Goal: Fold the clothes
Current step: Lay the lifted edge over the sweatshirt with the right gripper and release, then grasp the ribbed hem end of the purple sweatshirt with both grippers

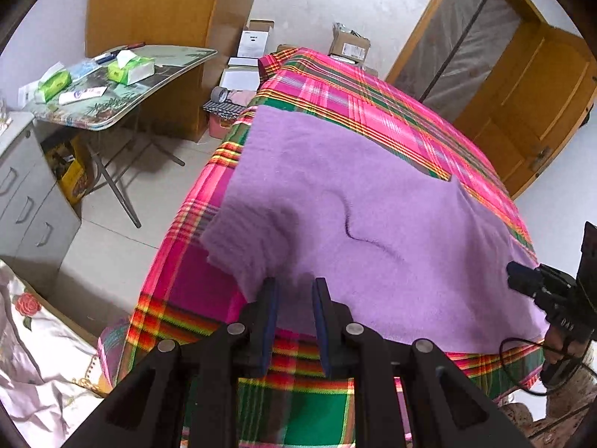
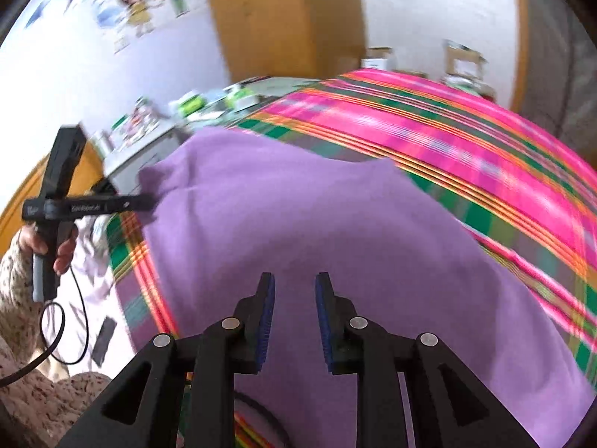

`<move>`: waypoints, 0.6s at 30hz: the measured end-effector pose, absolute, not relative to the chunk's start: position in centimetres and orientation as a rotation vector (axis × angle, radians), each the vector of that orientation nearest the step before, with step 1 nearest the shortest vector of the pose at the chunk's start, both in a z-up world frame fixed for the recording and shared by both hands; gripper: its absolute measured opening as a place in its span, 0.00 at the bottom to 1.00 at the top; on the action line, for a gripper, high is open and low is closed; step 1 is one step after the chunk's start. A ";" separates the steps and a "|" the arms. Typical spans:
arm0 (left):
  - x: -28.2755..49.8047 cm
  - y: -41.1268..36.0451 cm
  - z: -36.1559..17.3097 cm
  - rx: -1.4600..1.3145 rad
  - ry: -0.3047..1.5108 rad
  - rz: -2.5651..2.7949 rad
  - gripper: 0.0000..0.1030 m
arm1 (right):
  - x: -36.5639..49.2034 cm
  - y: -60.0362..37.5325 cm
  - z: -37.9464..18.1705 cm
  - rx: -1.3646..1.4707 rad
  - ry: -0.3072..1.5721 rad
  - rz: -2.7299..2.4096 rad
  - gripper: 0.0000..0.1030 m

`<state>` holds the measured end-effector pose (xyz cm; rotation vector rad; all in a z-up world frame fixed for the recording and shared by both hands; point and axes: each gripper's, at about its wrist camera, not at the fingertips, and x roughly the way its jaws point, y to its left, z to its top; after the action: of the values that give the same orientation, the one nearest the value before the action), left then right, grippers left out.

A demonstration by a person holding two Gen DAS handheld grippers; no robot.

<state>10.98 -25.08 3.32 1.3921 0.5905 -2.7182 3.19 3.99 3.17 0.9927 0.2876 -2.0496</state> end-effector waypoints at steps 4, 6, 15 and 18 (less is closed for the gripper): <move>11.5 -25.6 3.2 1.374 0.624 -2.725 0.19 | 4.0 0.2 3.2 0.997 0.360 -1.926 0.23; 11.7 -25.9 3.2 1.370 0.623 -2.727 0.19 | 4.8 -1.4 3.1 0.996 0.414 -1.874 0.23; 13.6 -28.9 3.0 1.336 0.660 -2.640 0.21 | 9.4 -8.3 4.0 1.003 0.645 -1.588 0.23; 14.5 -29.7 3.1 1.314 0.703 -2.634 0.21 | 9.5 -10.4 4.5 0.962 0.610 -1.613 0.23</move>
<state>14.48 -29.74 3.14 1.3136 0.7025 -2.6337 9.48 -10.37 4.47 0.9615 0.6098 -1.6133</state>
